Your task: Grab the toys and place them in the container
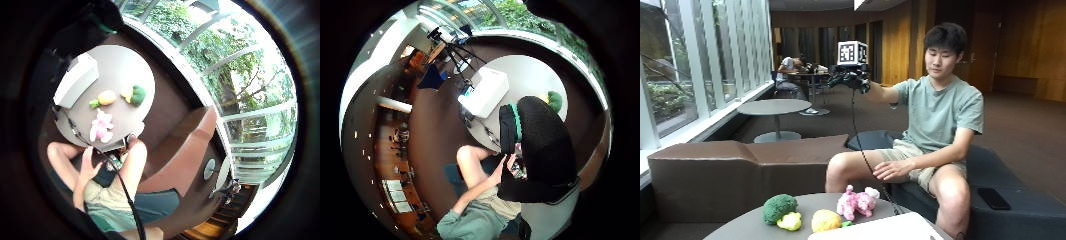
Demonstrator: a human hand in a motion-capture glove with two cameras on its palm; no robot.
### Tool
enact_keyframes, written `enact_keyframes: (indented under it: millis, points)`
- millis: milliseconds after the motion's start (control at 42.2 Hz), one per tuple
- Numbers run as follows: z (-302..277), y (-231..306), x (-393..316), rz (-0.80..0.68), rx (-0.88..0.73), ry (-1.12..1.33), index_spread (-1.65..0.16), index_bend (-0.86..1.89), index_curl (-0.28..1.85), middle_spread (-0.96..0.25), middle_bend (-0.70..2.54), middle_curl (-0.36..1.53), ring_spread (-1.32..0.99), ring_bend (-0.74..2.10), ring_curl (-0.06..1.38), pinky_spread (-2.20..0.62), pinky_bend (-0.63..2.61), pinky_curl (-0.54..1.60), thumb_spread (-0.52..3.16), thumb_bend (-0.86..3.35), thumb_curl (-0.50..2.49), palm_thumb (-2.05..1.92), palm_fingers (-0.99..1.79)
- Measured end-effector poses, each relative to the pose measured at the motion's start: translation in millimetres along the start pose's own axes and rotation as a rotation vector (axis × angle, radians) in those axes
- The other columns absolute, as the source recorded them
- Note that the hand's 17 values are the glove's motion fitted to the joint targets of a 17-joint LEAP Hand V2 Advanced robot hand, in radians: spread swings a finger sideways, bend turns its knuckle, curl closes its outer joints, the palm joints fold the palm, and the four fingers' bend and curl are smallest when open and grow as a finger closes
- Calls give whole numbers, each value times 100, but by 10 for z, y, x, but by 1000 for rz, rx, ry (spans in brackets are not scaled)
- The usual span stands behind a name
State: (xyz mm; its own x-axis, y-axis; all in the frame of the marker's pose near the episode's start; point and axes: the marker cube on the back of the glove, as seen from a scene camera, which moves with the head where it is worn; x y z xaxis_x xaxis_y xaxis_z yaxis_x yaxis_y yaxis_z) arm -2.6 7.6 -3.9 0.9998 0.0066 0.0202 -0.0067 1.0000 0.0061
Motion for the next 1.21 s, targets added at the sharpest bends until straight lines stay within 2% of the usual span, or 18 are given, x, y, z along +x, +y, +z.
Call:
enact_keyframes:
  millis: [118, 261, 450, 592, 782, 995, 1137, 1208]
  points:
    - [-77, 115, -53, -5, -9, 5, -18, 10, 4, -8, 12, 3, -3, 37, 8, -1, 70, 20, 80, 7, 2, 6, 8]
    - [-143, 107, -177, -15, 2, 41, -23, 14, 8, -7, 16, 7, -4, 44, 12, -2, 79, 25, 114, 8, 6, 5, 2]
    - [-101, 114, -214, -22, -9, 34, -25, 15, 12, -9, 18, 12, -4, 50, 16, -2, 84, 28, 138, 7, 11, 1, -1]
    - [257, -98, -260, -18, -60, 35, -26, 16, 16, -8, 19, 16, -4, 51, 17, -2, 85, 29, 145, 7, 14, 2, -3]
    - [1193, -202, -277, 24, -196, 112, -27, 13, 18, -6, 16, 19, -3, 45, 17, -1, 86, 31, 143, 7, 20, 5, -13]
    - [3102, -46, -202, 50, -580, 42, -26, 7, 17, 1, 7, 17, 2, 44, 18, 2, 103, 35, 133, 2, 24, 5, -25]
    - [3971, -134, -253, 86, -679, 28, -25, 2, 14, 5, 5, 15, 5, 45, 20, 4, 120, 40, 125, -2, 26, 2, -31]
    - [4287, 74, -214, 109, -688, -78, -24, 2, 13, 7, 4, 13, 7, 49, 21, 4, 126, 41, 123, -2, 26, 2, -31]
